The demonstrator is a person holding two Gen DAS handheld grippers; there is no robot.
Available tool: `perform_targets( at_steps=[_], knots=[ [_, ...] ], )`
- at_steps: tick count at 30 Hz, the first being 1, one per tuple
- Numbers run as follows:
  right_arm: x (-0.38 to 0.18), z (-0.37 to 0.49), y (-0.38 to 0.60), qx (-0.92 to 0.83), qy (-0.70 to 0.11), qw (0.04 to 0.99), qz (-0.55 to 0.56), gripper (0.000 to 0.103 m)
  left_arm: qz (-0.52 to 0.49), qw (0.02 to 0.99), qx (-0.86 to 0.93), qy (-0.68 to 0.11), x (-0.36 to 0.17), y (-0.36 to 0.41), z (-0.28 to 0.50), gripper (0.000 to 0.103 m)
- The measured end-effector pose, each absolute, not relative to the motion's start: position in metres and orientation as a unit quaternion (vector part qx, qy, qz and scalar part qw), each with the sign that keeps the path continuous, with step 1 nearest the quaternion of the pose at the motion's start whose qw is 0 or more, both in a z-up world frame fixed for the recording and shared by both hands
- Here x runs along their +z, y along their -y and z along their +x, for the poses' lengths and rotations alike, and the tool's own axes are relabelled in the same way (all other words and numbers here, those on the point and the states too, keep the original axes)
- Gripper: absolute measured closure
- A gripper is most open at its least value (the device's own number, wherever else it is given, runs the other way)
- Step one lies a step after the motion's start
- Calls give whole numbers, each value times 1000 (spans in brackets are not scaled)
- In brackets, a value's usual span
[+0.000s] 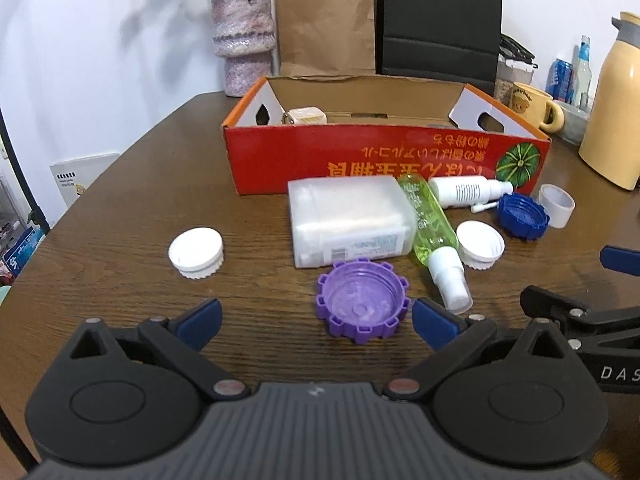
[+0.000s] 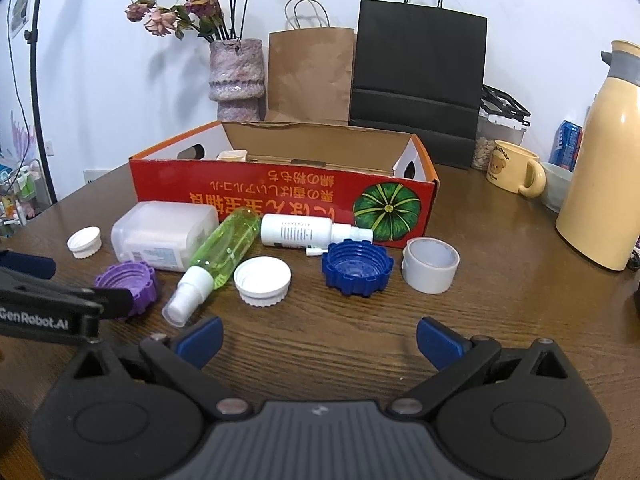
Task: Organize rigid objects
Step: 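Grasp the purple ridged cap with the left tool, then grasp the white round cap with the right tool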
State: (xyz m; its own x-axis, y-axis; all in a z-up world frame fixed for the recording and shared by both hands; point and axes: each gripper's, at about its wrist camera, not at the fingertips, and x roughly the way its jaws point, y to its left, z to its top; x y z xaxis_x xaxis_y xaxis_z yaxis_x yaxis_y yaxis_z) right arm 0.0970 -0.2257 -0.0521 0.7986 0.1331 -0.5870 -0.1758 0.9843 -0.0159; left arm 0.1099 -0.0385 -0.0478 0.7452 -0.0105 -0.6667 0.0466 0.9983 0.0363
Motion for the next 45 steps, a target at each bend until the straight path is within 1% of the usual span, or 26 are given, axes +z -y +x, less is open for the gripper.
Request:
perform_targets(
  at_steps=[9, 12, 15, 16, 17, 18, 19, 42, 45],
  knots=[
    [-56, 100, 230, 81, -309, 947, -28, 0, 25, 933, -17, -359, -56, 46, 119, 0],
    [-57, 101, 231, 80, -310, 947, -25, 0, 27, 936, -19, -351, -56, 48, 120, 2],
    [-58, 102, 232, 78, -310, 947, -20, 0, 25, 936, -26, -351, -58, 51, 122, 18],
    [-59, 102, 232, 78, -310, 947, -20, 0, 23, 935, -29, -353, -58, 51, 122, 30],
    [-59, 102, 232, 79, -310, 947, -19, 0, 19, 934, -35, -355, -59, 50, 123, 39],
    [-59, 102, 232, 79, -310, 947, -19, 0, 20, 935, -34, -351, -59, 51, 122, 43],
    [-59, 102, 232, 79, -310, 947, -19, 0, 21, 936, -36, -349, -59, 51, 121, 48],
    [-55, 111, 215, 84, -302, 949, -34, 0, 19, 945, -28, -324, -45, 37, 118, 49],
    [-54, 114, 212, 86, -299, 950, -36, 2, 18, 946, -26, -322, -43, 35, 119, 48]
  ],
)
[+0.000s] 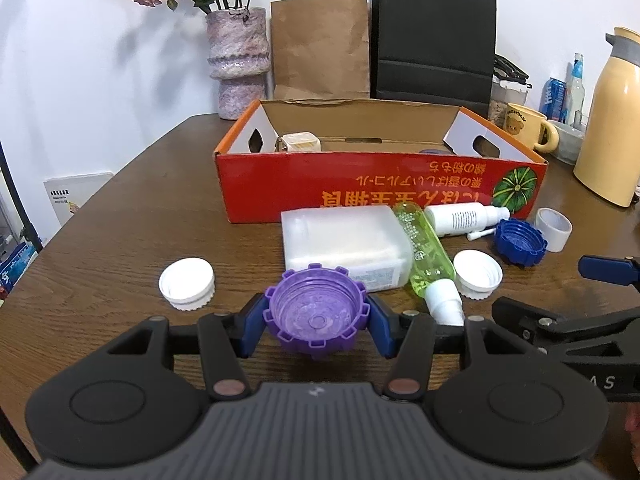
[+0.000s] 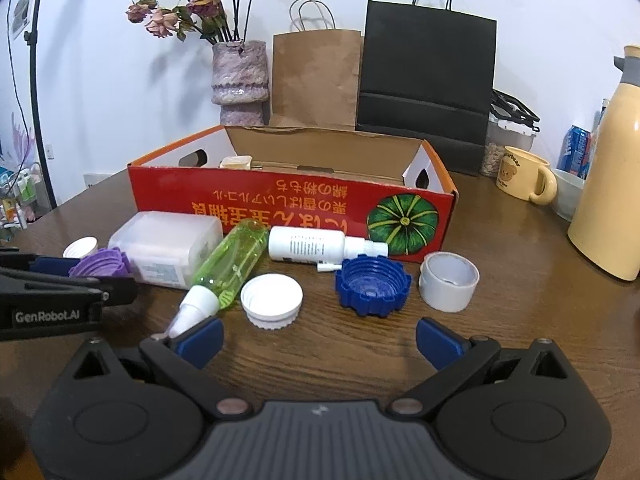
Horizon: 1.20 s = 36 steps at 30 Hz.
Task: Organize rigid objects
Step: 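Grasp the white round cap with the right tool, then carry the white cap with the right tool while the left tool carries the purple cap over the box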
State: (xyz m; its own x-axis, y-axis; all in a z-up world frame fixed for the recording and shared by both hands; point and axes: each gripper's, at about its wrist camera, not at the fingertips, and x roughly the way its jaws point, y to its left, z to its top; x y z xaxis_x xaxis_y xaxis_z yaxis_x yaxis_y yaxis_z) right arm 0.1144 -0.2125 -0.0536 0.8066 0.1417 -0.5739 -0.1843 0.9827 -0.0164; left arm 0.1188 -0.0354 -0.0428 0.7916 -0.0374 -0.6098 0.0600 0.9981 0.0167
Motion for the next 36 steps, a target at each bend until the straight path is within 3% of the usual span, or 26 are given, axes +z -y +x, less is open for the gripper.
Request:
perform_targets(
  at_steps=[9, 12, 20, 23, 36],
  knots=[
    [-52, 128, 199, 105, -302, 946, -59, 23, 17, 947, -21, -320, -41, 33, 121, 48],
    [-53, 134, 194, 111, -309, 942, -65, 36, 15, 947, -21, -319, -40, 31, 121, 48],
    [-57, 144, 186, 124, -318, 937, -72, 46, 14, 947, -20, -319, -39, 28, 122, 48],
    [-59, 148, 185, 133, -325, 934, -70, 64, 14, 948, -21, -319, -39, 28, 122, 48],
    [-43, 141, 194, 130, -297, 945, -52, 64, 15, 949, -22, -313, -30, 30, 122, 48]
  ],
)
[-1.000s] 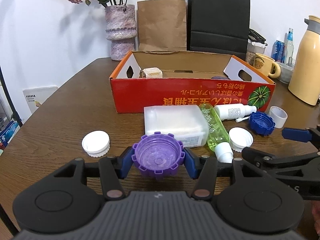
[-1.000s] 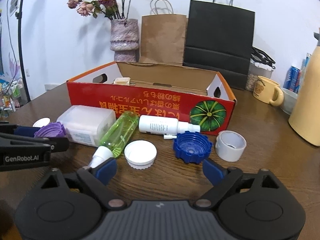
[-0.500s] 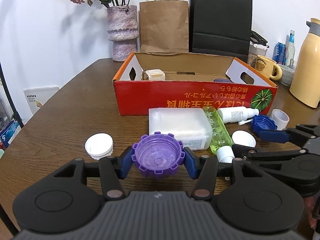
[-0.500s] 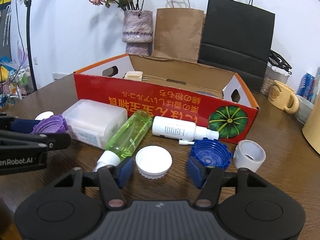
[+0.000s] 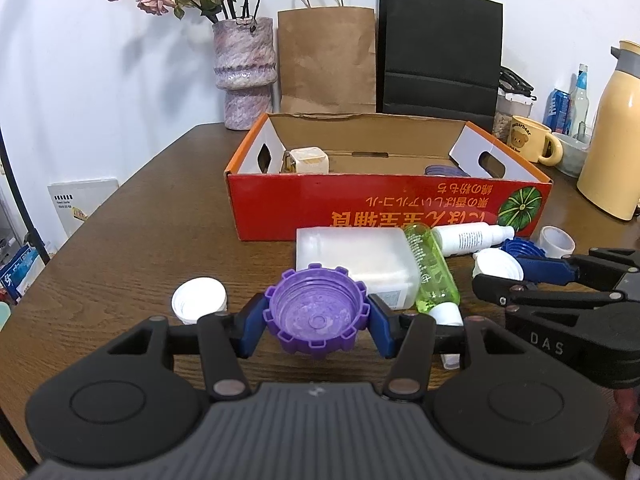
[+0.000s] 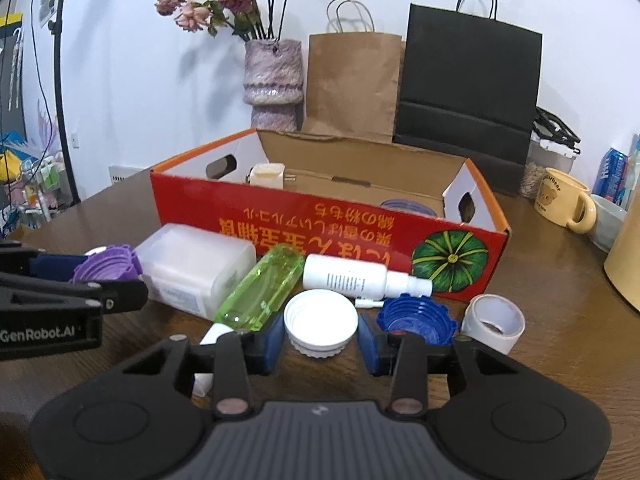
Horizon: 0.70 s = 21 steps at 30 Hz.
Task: Organize rigid objects
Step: 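Carry the white cap with the right tool while the left tool carries the purple cap over the box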
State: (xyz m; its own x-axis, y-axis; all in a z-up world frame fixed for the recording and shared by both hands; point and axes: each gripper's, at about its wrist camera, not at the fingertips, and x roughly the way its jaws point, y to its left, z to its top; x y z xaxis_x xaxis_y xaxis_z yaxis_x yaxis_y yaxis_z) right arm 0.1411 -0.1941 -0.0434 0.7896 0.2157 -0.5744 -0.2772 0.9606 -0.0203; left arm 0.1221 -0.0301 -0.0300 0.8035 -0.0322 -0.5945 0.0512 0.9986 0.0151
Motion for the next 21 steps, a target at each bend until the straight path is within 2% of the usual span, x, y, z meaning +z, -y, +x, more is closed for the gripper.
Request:
perform_targets(
  at_steps=[21],
  knots=[
    [-9, 141, 198, 129, -254, 957, -47, 64, 16, 957, -24, -289, -4, 39, 128, 48]
  ],
)
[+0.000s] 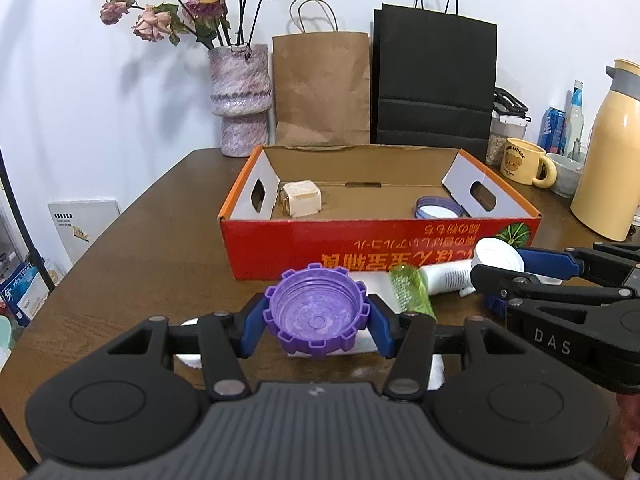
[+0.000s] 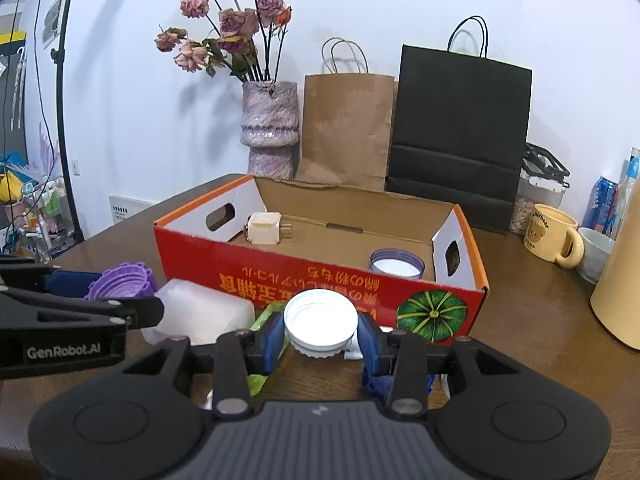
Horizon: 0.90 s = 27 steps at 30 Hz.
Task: Organize rigid objects
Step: 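Carry the white cap with the right tool while the left tool carries the purple cap over the box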
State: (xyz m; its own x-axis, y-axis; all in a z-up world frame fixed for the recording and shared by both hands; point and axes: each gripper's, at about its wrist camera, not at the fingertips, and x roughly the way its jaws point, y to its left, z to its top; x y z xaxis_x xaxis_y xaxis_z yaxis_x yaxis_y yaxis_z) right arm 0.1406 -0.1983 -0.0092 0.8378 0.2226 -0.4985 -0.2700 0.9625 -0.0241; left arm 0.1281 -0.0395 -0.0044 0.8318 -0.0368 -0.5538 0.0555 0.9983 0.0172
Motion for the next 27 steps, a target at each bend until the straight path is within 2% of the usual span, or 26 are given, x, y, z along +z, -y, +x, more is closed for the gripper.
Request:
perform_targets(
  at_steps=[27],
  knots=[
    [16, 181, 195, 123, -224, 965, -51, 64, 13, 966, -28, -259, 26, 50, 179, 48]
  ],
)
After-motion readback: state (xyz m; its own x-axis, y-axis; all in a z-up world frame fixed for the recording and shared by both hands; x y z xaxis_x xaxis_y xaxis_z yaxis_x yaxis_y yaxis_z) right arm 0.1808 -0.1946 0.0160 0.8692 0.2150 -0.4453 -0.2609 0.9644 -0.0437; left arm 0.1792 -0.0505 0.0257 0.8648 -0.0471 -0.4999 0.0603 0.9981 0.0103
